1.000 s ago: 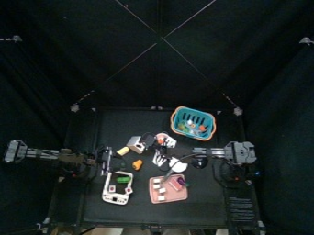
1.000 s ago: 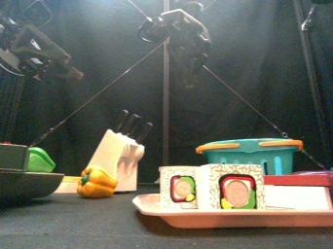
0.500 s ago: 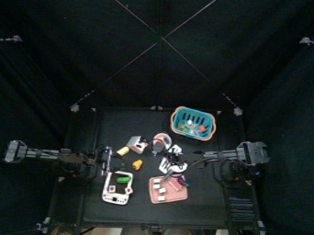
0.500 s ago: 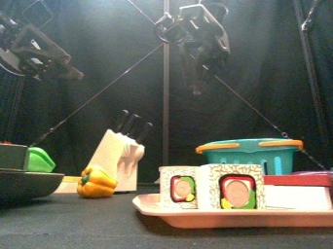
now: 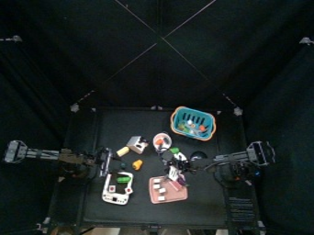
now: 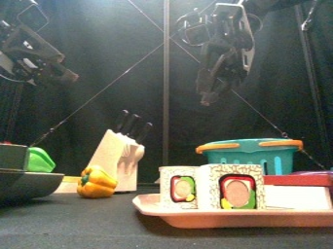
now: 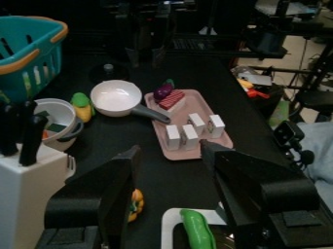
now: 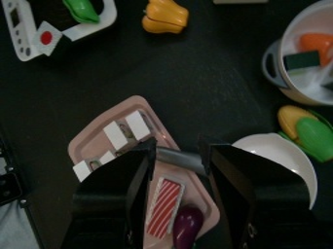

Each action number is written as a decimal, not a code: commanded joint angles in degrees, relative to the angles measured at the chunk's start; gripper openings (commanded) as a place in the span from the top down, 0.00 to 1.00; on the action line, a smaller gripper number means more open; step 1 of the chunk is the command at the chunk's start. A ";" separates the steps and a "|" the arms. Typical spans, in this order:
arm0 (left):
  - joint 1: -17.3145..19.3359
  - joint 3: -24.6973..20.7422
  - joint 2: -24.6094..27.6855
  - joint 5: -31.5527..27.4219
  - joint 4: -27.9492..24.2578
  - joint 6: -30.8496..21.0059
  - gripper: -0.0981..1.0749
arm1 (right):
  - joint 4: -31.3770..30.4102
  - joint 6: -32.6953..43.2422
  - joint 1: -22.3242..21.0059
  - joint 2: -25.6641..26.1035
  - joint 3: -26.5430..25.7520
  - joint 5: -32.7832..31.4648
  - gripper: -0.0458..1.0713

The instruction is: Grab sushi piece

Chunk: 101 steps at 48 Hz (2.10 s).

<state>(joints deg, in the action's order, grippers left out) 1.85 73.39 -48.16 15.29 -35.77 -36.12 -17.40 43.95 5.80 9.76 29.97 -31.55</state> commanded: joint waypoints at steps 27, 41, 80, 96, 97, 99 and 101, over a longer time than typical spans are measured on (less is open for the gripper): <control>-0.09 5.63 1.85 9.93 -1.85 12.39 0.17 | -11.78 0.62 1.49 -4.39 4.04 14.24 0.26; 0.09 5.19 10.46 13.18 11.34 20.83 0.17 | -11.69 0.97 1.49 -4.75 4.39 16.70 0.26; -2.99 -0.62 19.07 12.66 13.62 23.82 0.16 | -11.25 0.26 3.60 -12.30 3.43 20.30 0.26; -2.99 -0.53 19.07 11.43 14.41 23.82 0.16 | -10.46 0.97 3.87 -13.27 2.20 20.39 0.25; -2.99 -0.53 19.07 11.34 14.50 23.82 0.16 | -10.46 0.97 3.78 -13.36 2.11 20.39 0.25; -2.99 -0.53 19.07 11.34 14.77 23.82 0.16 | -10.28 0.97 3.78 -13.71 1.93 20.39 0.25; -2.99 -0.53 19.07 11.34 14.85 23.91 0.16 | -10.02 0.88 3.78 -14.06 1.85 20.39 0.25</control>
<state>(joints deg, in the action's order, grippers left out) -1.05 74.09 -29.18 26.46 -21.36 -12.39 -27.77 44.82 9.67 -4.92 33.13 -11.51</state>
